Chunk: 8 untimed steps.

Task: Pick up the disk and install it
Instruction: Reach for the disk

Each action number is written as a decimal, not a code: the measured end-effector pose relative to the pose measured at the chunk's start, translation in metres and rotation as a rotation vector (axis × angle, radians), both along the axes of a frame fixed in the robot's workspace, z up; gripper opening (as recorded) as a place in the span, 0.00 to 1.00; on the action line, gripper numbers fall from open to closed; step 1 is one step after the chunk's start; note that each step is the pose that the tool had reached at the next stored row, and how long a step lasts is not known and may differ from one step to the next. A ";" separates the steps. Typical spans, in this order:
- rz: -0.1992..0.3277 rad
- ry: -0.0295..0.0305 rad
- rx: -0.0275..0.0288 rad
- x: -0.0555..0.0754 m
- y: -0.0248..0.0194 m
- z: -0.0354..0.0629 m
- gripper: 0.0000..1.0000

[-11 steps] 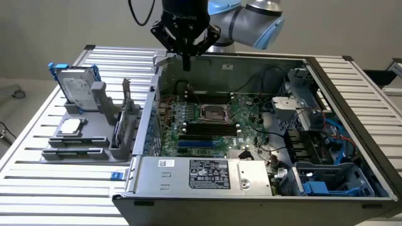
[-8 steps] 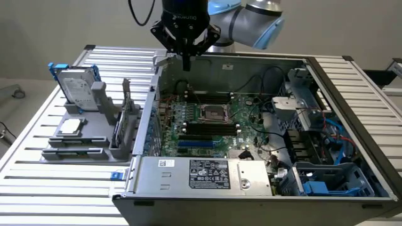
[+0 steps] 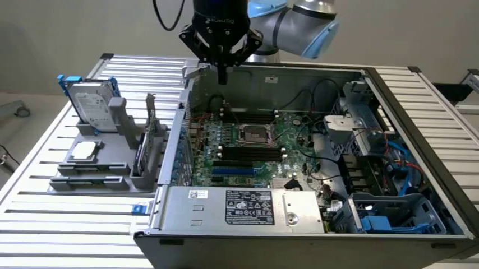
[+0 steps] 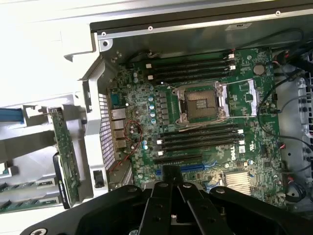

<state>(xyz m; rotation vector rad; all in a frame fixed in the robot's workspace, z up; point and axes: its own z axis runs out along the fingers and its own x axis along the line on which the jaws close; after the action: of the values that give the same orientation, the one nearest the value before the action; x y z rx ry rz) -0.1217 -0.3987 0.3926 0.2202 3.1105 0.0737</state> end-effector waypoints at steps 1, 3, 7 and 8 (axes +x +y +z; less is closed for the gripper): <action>0.000 0.0001 0.0000 -0.002 0.0006 0.0000 0.11; 0.000 0.0001 -0.0001 -0.010 0.0057 -0.0002 0.11; 0.000 0.0000 0.0000 -0.028 0.0141 -0.0008 0.11; 0.000 0.0001 -0.0001 -0.033 0.0157 -0.0010 0.11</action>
<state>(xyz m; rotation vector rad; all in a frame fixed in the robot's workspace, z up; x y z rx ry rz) -0.1542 -0.3830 0.3916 0.2197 3.1106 0.0736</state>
